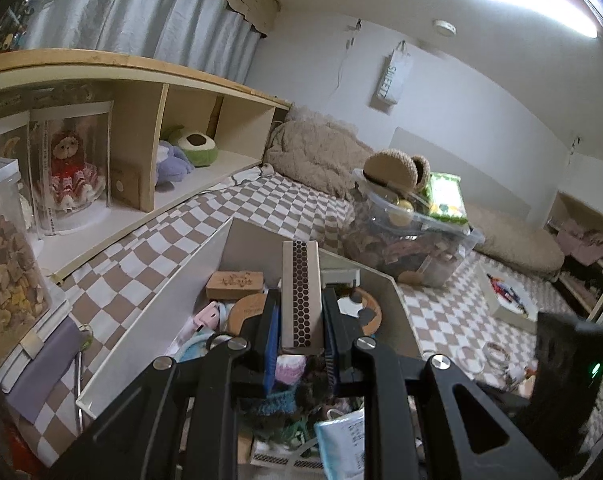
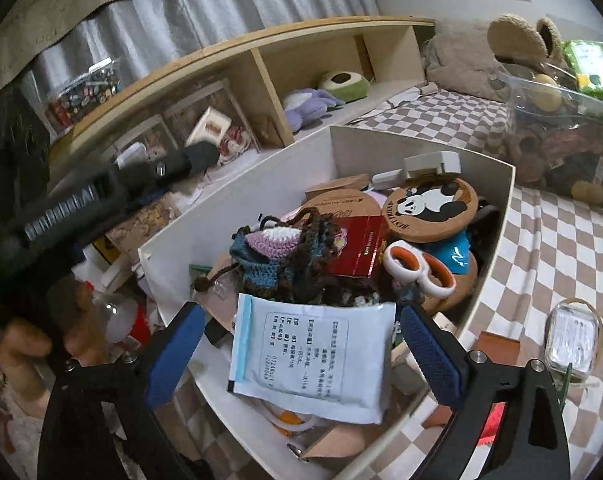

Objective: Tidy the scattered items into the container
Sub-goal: 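Open the right tool over the box while the left tool releases the matchbox inside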

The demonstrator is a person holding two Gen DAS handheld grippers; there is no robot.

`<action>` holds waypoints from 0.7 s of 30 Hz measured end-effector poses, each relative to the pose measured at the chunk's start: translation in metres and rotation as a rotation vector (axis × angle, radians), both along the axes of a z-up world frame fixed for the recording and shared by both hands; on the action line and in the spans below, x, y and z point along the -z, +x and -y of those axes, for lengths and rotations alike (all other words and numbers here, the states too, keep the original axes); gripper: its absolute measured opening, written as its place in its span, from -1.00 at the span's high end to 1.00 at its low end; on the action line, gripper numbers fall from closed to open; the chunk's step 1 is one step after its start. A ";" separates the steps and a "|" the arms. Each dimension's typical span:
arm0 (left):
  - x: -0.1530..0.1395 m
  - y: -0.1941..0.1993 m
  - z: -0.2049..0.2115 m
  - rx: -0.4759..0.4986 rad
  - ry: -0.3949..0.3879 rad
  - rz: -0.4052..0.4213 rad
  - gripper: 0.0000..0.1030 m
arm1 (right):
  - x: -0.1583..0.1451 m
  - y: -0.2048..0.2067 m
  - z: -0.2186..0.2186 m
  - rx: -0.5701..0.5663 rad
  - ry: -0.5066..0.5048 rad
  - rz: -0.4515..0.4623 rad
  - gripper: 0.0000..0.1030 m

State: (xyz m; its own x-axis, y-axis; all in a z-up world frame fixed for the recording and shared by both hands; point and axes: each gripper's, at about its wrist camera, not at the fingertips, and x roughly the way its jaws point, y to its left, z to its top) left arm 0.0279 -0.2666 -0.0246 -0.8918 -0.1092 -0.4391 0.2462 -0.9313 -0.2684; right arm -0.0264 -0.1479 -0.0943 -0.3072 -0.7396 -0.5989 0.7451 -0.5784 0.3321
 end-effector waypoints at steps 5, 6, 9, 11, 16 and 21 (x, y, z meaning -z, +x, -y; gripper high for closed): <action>0.007 0.006 -0.005 -0.020 -0.043 0.026 0.62 | -0.003 -0.001 -0.006 0.008 -0.024 0.013 -0.92; 0.008 0.008 -0.006 -0.029 -0.055 0.031 0.62 | -0.003 -0.002 -0.007 0.011 -0.026 0.013 -0.92; 0.014 0.013 -0.007 -0.033 -0.062 0.047 0.62 | -0.003 -0.002 -0.010 0.015 -0.033 0.019 -0.92; 0.017 0.017 -0.007 -0.036 -0.065 0.054 0.62 | -0.003 -0.003 -0.011 0.017 -0.038 0.025 -0.92; 0.025 0.024 -0.003 -0.051 -0.050 0.070 0.62 | 0.000 -0.002 -0.013 0.022 -0.038 0.033 -0.92; 0.038 0.020 0.003 -0.059 0.011 0.093 0.62 | 0.001 -0.001 -0.014 0.021 -0.039 0.031 -0.92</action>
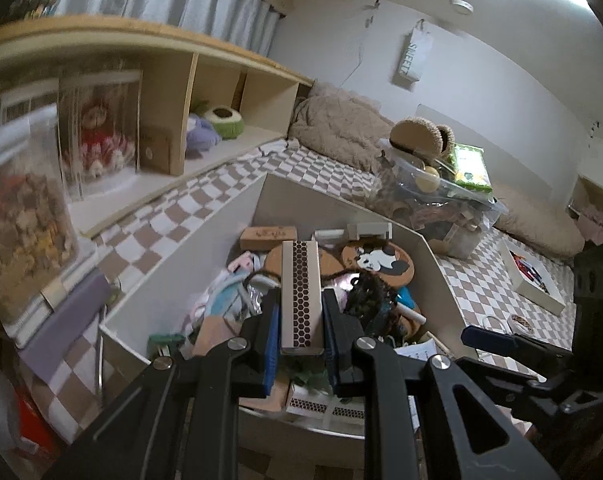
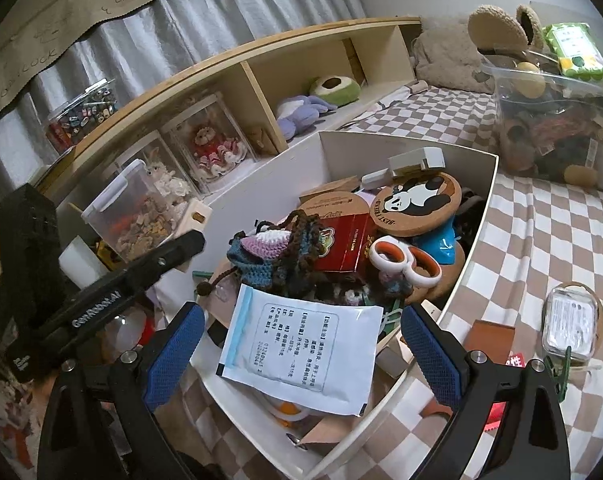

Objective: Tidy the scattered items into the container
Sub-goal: 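Open the right tool over the box while the left tool releases the matchbox inside, then withdraw both tools from the SHOES box back over the bed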

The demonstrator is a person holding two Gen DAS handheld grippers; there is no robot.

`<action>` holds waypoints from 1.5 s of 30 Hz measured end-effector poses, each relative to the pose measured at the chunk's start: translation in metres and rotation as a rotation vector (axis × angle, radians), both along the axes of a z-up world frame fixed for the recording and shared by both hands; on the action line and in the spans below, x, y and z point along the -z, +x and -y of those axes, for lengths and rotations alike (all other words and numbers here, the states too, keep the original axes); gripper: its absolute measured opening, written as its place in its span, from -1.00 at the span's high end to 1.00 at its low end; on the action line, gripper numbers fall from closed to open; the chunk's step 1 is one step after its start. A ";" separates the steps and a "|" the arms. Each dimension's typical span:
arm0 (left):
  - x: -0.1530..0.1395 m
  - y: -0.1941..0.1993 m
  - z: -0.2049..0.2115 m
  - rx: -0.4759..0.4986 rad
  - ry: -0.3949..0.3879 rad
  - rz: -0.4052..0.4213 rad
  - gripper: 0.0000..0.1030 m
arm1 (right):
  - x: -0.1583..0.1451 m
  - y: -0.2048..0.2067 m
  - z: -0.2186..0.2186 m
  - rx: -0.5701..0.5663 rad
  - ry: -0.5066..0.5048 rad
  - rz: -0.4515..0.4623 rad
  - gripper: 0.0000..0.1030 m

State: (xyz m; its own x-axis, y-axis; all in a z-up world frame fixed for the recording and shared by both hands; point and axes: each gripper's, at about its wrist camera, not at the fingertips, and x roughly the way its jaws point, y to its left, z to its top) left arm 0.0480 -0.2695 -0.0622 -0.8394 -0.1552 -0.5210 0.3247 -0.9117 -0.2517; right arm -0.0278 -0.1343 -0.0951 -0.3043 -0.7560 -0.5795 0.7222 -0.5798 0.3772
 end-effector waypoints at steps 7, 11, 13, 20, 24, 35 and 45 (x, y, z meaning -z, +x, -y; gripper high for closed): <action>0.000 0.000 0.002 -0.067 -0.016 0.009 -0.44 | 0.000 0.000 -0.001 0.004 -0.005 0.004 -0.92; -0.001 0.002 0.003 -0.071 -0.019 0.003 -0.44 | 0.000 -0.001 -0.001 0.007 -0.009 0.007 -0.92; -0.001 0.002 0.003 -0.072 -0.023 0.006 -0.44 | 0.000 -0.001 -0.002 0.008 -0.015 0.010 -0.92; -0.002 0.001 0.001 -0.062 -0.033 0.006 -0.44 | -0.001 -0.002 -0.002 0.009 -0.015 0.010 -0.92; -0.002 0.000 -0.001 -0.058 -0.038 0.004 -0.44 | -0.001 -0.001 -0.002 0.010 -0.015 0.009 -0.92; -0.003 0.000 -0.003 -0.057 -0.046 0.005 -0.44 | -0.010 -0.001 -0.010 0.020 -0.026 -0.033 -0.92; -0.008 -0.001 -0.010 -0.060 -0.086 -0.002 -0.96 | -0.018 0.005 -0.023 0.069 0.011 -0.122 -1.00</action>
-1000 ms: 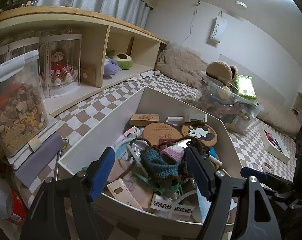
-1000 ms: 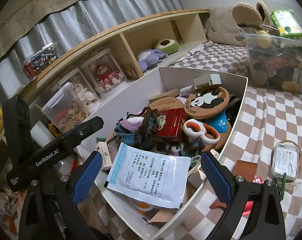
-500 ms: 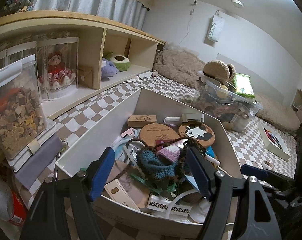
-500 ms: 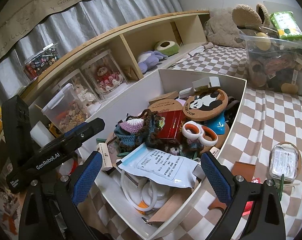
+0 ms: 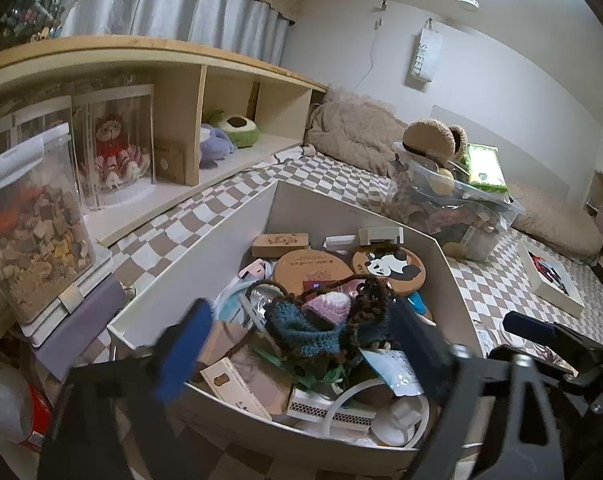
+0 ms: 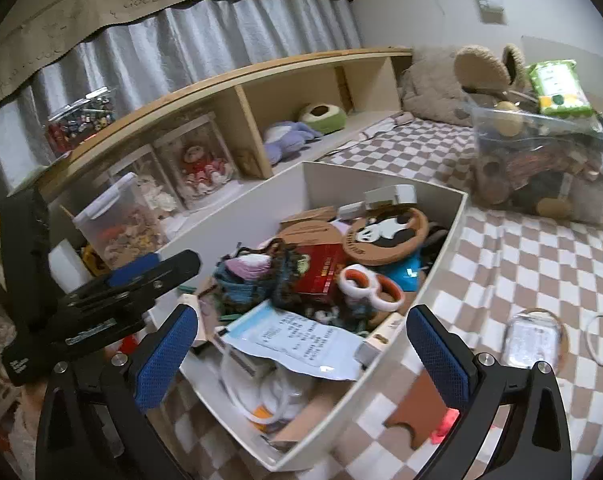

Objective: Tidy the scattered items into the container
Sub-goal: 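Withdraw both tools from the SHOES box back over the bed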

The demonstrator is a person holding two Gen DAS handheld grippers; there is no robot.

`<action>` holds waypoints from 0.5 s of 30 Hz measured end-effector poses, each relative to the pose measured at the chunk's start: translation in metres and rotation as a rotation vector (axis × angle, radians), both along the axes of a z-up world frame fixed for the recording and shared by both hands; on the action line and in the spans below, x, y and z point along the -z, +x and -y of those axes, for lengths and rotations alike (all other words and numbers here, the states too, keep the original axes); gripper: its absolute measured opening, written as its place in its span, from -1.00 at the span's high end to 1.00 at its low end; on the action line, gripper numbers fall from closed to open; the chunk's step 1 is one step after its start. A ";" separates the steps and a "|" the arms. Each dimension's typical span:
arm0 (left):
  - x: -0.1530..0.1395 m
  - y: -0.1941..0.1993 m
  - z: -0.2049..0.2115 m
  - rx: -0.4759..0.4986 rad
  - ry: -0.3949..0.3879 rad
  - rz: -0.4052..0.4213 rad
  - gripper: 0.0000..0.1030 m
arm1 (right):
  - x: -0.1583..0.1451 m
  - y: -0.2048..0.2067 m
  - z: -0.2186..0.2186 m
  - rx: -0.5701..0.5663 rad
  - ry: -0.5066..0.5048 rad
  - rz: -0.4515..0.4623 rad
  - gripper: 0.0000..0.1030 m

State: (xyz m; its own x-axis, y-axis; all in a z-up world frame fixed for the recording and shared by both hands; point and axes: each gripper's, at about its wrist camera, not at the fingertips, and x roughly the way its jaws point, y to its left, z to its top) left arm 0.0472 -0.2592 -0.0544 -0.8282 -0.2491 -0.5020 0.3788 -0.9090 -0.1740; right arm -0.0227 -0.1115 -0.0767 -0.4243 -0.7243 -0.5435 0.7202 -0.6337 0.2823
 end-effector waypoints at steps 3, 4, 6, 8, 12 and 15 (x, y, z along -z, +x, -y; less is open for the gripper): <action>-0.003 -0.002 -0.005 0.007 -0.018 0.004 -1.00 | -0.001 -0.002 -0.007 0.024 0.011 -0.014 -1.00; -0.003 -0.002 -0.007 0.012 -0.020 0.007 -1.00 | -0.001 -0.003 -0.010 0.031 0.012 -0.016 -1.00; -0.002 -0.005 -0.011 0.027 -0.027 0.019 -1.00 | -0.002 -0.005 -0.015 0.040 0.010 -0.015 -1.00; -0.001 -0.008 -0.015 0.037 -0.040 0.028 -1.00 | -0.003 -0.008 -0.020 0.050 0.006 -0.012 -1.00; -0.002 -0.011 -0.021 0.048 -0.050 0.033 -1.00 | -0.004 -0.011 -0.028 0.068 0.006 -0.015 -1.00; -0.002 -0.012 -0.025 0.054 -0.047 0.034 -1.00 | -0.003 -0.013 -0.032 0.076 0.014 -0.017 -1.00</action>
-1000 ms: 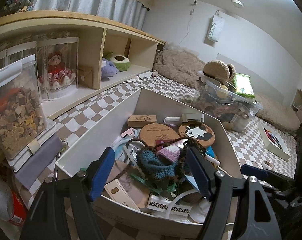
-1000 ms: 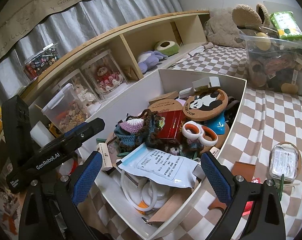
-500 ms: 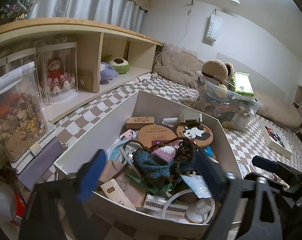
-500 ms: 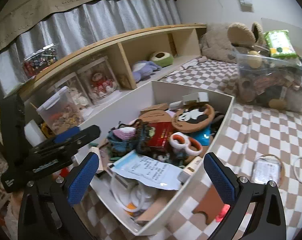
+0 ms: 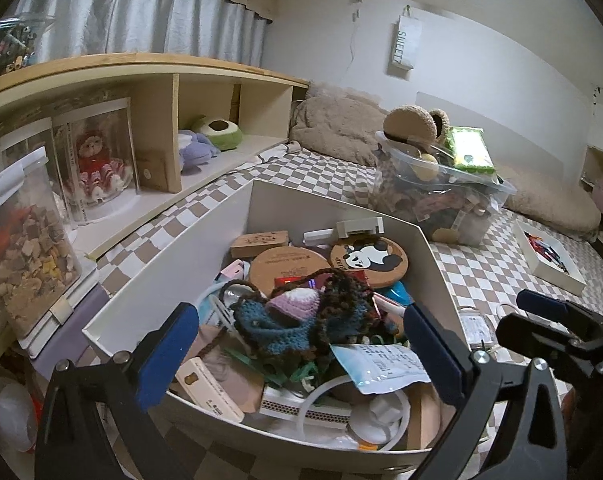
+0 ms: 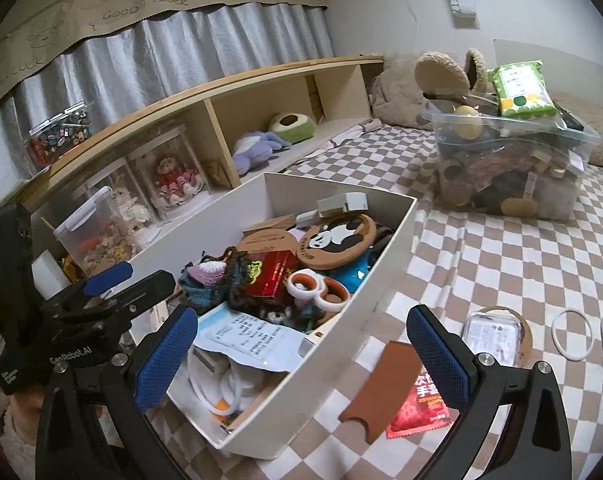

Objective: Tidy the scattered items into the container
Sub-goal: 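Withdraw both tools from the SHOES box back over the bed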

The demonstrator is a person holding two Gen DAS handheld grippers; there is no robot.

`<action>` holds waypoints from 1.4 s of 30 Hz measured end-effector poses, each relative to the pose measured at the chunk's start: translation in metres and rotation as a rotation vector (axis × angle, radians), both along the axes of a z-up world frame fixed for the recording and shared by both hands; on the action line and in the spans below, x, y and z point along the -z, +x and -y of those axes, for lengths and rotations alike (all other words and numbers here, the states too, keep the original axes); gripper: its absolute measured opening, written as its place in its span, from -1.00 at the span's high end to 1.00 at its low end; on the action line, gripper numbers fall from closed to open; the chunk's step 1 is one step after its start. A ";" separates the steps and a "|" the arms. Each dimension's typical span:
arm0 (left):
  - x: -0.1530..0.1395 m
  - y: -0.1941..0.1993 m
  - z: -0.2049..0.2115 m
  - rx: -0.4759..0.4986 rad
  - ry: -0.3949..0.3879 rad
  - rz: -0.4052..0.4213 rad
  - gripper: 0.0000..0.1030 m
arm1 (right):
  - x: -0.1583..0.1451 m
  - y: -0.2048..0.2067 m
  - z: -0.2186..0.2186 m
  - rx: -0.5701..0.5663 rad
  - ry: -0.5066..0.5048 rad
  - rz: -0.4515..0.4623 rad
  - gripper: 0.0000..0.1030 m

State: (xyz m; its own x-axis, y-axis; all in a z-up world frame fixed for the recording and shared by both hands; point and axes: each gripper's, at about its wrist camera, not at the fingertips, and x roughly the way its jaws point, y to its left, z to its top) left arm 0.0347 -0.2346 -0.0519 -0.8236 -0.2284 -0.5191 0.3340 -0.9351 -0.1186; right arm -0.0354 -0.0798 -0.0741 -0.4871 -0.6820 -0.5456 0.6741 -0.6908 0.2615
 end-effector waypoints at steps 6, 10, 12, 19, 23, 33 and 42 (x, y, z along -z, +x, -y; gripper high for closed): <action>0.001 -0.006 -0.011 0.025 -0.013 0.012 -1.00 | 0.003 -0.004 -0.011 0.033 0.020 -0.013 -1.00; 0.001 -0.009 -0.018 0.040 -0.006 0.011 -1.00 | 0.002 -0.006 -0.021 0.053 0.020 -0.015 -1.00; 0.000 -0.011 -0.024 0.056 0.000 0.009 -1.00 | 0.001 -0.007 -0.025 0.064 0.027 -0.024 -1.00; -0.001 -0.021 -0.045 0.100 -0.016 0.019 -1.00 | -0.002 -0.009 -0.046 0.106 0.045 -0.050 -1.00; -0.001 -0.026 -0.056 0.115 -0.015 0.026 -1.00 | -0.002 -0.011 -0.063 0.137 0.052 -0.052 -1.00; -0.006 -0.041 -0.095 0.180 -0.006 0.025 -1.00 | -0.006 -0.017 -0.108 0.210 0.071 -0.061 -1.00; -0.011 -0.057 -0.139 0.260 0.005 0.017 -1.00 | -0.008 -0.020 -0.152 0.279 0.091 -0.077 -1.00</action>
State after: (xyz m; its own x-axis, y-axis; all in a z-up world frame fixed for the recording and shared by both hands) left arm -0.0227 -0.0954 -0.0405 -0.8457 -0.0076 -0.5336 0.0845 -0.9892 -0.1198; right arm -0.0559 0.0720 -0.0658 -0.6910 -0.4665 -0.5522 0.4708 -0.8701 0.1458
